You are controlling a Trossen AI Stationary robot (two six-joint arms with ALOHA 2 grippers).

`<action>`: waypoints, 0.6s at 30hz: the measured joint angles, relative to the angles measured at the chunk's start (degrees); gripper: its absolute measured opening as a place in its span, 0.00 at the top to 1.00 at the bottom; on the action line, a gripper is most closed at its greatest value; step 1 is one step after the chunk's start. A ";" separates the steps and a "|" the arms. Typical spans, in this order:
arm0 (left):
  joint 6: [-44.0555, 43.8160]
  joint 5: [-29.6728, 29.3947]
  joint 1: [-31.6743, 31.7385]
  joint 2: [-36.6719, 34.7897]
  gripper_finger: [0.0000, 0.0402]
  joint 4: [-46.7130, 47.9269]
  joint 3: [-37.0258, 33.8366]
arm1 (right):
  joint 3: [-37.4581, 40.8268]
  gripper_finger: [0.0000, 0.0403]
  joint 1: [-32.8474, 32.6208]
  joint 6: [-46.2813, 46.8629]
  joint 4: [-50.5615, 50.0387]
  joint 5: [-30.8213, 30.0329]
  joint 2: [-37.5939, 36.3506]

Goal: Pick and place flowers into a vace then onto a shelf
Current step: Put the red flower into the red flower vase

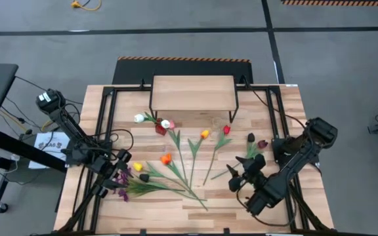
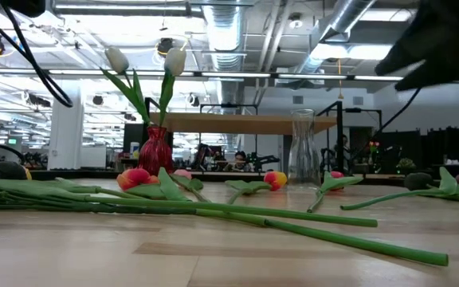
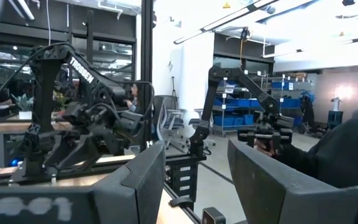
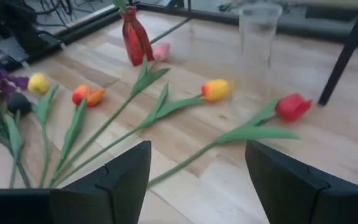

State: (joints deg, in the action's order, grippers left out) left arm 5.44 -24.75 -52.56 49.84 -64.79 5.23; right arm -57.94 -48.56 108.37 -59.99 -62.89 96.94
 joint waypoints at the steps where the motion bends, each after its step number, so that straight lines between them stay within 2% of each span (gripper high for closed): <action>1: -0.01 0.00 0.00 -0.01 0.59 0.05 0.00 | 0.94 0.37 0.30 -0.52 2.48 -0.01 -0.02; 8: -0.01 -2.75 0.00 0.00 0.59 1.37 0.01 | 1.89 0.37 4.44 -10.72 13.47 -0.43 0.86; 15: 0.07 -4.09 0.00 -0.02 0.59 1.57 0.02 | 1.89 0.37 10.00 -29.39 26.85 1.48 0.86; 18: 0.03 -4.09 0.00 -0.02 0.59 1.57 0.02 | 1.86 0.37 12.26 -31.60 29.85 2.46 0.86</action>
State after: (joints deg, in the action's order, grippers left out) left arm 5.48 -28.84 -52.56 49.82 -63.22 5.26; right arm -56.07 -36.30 76.77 -30.15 -60.43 97.80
